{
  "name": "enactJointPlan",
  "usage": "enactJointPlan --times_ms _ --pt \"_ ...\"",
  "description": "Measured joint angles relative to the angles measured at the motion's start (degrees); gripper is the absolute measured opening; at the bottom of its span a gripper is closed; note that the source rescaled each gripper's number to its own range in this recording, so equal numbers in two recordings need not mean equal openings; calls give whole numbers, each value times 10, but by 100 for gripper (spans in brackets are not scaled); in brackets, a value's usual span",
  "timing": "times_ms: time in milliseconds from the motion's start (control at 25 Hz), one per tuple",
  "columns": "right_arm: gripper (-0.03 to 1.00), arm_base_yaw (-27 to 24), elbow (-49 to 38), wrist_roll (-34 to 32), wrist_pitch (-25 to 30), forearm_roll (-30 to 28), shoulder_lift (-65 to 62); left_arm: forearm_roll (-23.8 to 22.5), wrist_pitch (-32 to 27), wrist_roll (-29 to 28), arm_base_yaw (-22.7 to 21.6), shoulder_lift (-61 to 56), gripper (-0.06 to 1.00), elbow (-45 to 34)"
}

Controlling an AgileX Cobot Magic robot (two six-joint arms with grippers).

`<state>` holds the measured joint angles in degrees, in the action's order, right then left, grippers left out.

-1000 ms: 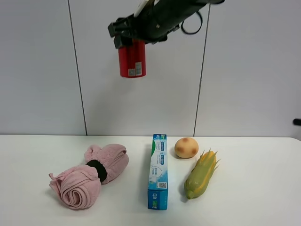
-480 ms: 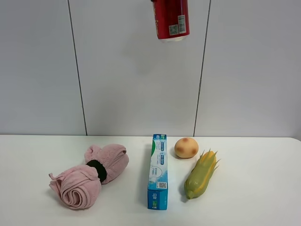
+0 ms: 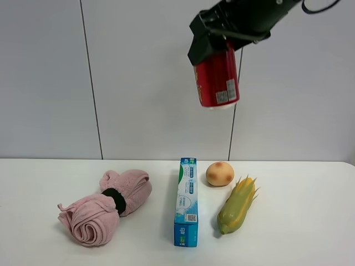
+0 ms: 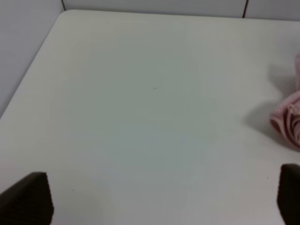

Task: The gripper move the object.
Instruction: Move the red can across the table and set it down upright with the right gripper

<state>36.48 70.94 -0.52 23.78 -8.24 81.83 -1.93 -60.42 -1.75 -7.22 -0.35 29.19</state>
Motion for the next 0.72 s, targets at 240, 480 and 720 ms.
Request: enactJointPlan --times_ms 240,480,720 --pt "0 -25 -155 -46 -62 5 -108 0 0 0 0 0 100 0" --pt "0 -97 -271 -69 -77 4 -177 0 0 0 0 0 100 0" --pt "0 -156 -394 -69 -204 4 -186 0 0 0 0 0 100 0"
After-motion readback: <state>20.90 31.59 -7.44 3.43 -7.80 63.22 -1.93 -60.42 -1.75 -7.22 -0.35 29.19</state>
